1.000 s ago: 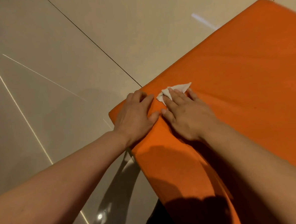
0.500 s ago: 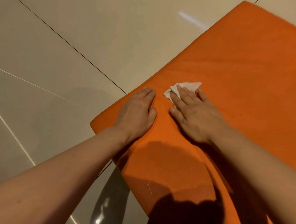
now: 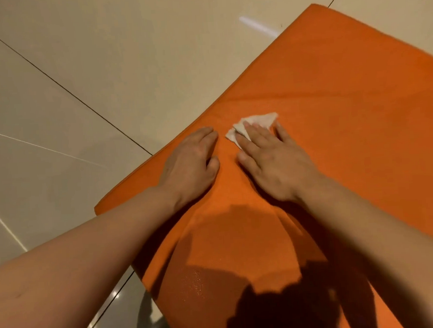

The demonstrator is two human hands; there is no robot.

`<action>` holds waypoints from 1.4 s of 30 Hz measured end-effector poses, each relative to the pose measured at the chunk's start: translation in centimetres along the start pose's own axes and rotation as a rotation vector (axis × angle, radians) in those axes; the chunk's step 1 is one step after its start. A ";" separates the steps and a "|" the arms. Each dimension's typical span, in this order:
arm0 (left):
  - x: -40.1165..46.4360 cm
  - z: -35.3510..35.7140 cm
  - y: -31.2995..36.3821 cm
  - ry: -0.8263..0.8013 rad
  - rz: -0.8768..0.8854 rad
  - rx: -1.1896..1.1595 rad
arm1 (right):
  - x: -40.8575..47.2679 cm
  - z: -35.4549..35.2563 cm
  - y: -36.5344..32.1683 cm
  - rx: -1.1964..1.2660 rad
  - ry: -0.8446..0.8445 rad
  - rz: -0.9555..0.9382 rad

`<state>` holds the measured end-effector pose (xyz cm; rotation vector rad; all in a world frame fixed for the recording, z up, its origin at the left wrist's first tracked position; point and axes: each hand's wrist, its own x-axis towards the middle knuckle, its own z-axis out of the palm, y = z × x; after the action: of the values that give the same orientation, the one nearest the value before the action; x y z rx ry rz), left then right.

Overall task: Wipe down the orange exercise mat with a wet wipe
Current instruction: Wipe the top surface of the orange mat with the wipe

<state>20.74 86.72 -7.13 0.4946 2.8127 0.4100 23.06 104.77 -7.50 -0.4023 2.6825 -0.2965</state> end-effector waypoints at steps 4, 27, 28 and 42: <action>1.4 -0.3 0.2 0.002 -0.002 0.056 | 0.8 -0.3 1.5 -0.032 0.007 0.051; 9.6 0.0 4.1 0.008 0.063 0.001 | 7.7 -3.2 7.1 -0.026 0.121 0.153; 10.0 0.1 4.2 0.007 0.069 -0.012 | 6.4 -2.6 6.8 -0.046 0.133 0.105; 14.9 1.5 6.2 0.066 0.145 -0.048 | 4.7 -2.9 10.2 -0.058 0.169 0.081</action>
<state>9.43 98.16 -9.57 0.6898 2.8315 0.5305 15.32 113.25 -9.32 -0.2966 2.8700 -0.2384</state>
